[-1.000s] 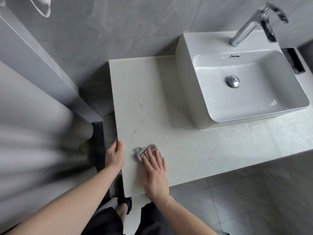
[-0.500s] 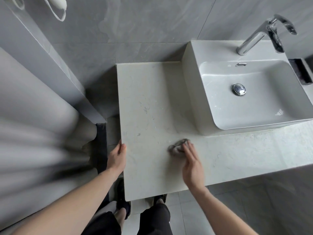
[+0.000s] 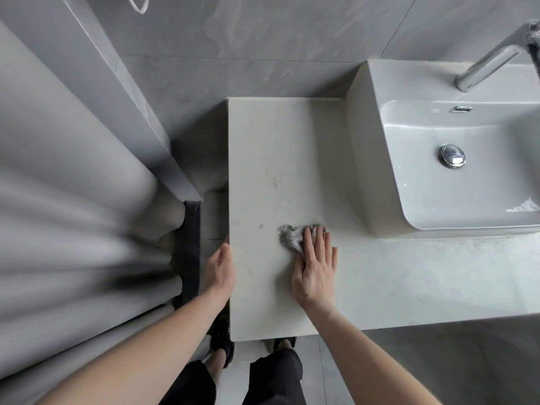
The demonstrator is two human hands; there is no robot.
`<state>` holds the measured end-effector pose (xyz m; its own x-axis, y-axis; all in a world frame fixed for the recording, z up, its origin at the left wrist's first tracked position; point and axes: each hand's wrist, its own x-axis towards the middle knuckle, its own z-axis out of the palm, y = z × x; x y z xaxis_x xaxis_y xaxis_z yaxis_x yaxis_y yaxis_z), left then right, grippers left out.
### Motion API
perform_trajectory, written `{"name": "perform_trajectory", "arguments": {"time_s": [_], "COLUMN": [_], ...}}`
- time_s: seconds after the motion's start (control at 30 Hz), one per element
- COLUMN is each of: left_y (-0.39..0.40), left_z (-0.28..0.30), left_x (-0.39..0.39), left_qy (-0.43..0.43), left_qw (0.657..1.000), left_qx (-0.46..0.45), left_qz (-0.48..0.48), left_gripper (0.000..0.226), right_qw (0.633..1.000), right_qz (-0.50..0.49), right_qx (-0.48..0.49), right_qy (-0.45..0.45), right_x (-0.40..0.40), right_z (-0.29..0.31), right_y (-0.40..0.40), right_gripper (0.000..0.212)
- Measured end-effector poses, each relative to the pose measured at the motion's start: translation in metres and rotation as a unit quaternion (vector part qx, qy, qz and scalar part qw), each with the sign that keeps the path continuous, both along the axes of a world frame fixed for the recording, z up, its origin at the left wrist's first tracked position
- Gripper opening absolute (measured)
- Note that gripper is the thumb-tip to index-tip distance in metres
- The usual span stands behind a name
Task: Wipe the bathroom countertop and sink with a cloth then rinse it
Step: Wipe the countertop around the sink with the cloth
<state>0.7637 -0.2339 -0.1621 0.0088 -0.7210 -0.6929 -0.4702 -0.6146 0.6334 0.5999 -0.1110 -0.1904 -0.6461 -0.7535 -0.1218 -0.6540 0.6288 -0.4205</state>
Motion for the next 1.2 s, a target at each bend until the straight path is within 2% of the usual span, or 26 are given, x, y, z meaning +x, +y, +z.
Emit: {"name": "perform_trajectory", "arguments": {"time_s": [0.1,0.2,0.27,0.4,0.5,0.6,0.67,0.77,0.87,0.93,1.0,1.1,1.2], "left_y": [0.002,0.004,0.008,0.013,0.010,0.005,0.005,0.012,0.023,0.025,0.025,0.028,0.030], "left_z": [0.003,-0.012,-0.018,-0.010,0.001,0.007,0.005,-0.002,-0.014,-0.020,-0.020,-0.017,-0.014], "left_x": [0.007,0.024,0.033,0.033,0.019,0.005,-0.002,-0.009,-0.011,-0.011,-0.011,-0.012,-0.013], "left_qy": [0.059,0.098,0.100,0.084,0.018,-0.010,-0.035,-0.063,-0.067,-0.076,-0.086,-0.104,-0.116], "left_qw": [0.995,0.990,0.989,0.995,0.999,0.996,0.995,0.994,0.993,0.989,0.985,0.977,0.968], "left_qx": [0.012,0.047,0.069,0.038,-0.013,-0.039,-0.052,-0.064,-0.088,-0.113,-0.137,-0.172,-0.208], "left_qz": [0.074,0.091,0.089,0.026,-0.044,-0.082,-0.072,-0.062,-0.049,-0.051,-0.061,-0.073,-0.078], "left_gripper": [0.023,0.022,0.028,0.031,0.023,0.031,0.040,0.045,0.048,0.048,0.046,0.044,0.041], "right_qw": [0.994,0.979,0.974,0.975,0.987,0.995,0.998,0.999,0.997,0.999,0.996,0.976,0.952], "right_qz": [0.099,0.184,0.194,0.147,0.038,-0.058,-0.062,-0.028,-0.073,-0.037,0.046,0.166,0.268], "right_qx": [-0.029,-0.047,-0.056,-0.093,-0.118,-0.070,-0.030,0.001,0.005,-0.020,-0.056,-0.078,-0.068], "right_qy": [-0.039,-0.077,-0.104,-0.139,-0.100,-0.035,-0.015,0.023,0.017,-0.009,-0.047,-0.113,-0.131], "right_x": [0.043,0.072,0.073,0.033,-0.025,-0.087,-0.111,-0.108,-0.075,-0.046,-0.017,0.021,0.042], "right_z": [0.003,0.007,0.012,0.021,0.025,0.021,0.016,0.005,0.003,0.002,0.003,0.014,0.016], "right_y": [-0.035,-0.060,-0.068,-0.053,-0.027,0.002,0.016,0.017,-0.009,-0.030,-0.051,-0.085,-0.111], "right_gripper": [0.070,0.069,0.067,0.074,0.067,0.058,0.053,0.057,0.066,0.071,0.074,0.069,0.060]}}
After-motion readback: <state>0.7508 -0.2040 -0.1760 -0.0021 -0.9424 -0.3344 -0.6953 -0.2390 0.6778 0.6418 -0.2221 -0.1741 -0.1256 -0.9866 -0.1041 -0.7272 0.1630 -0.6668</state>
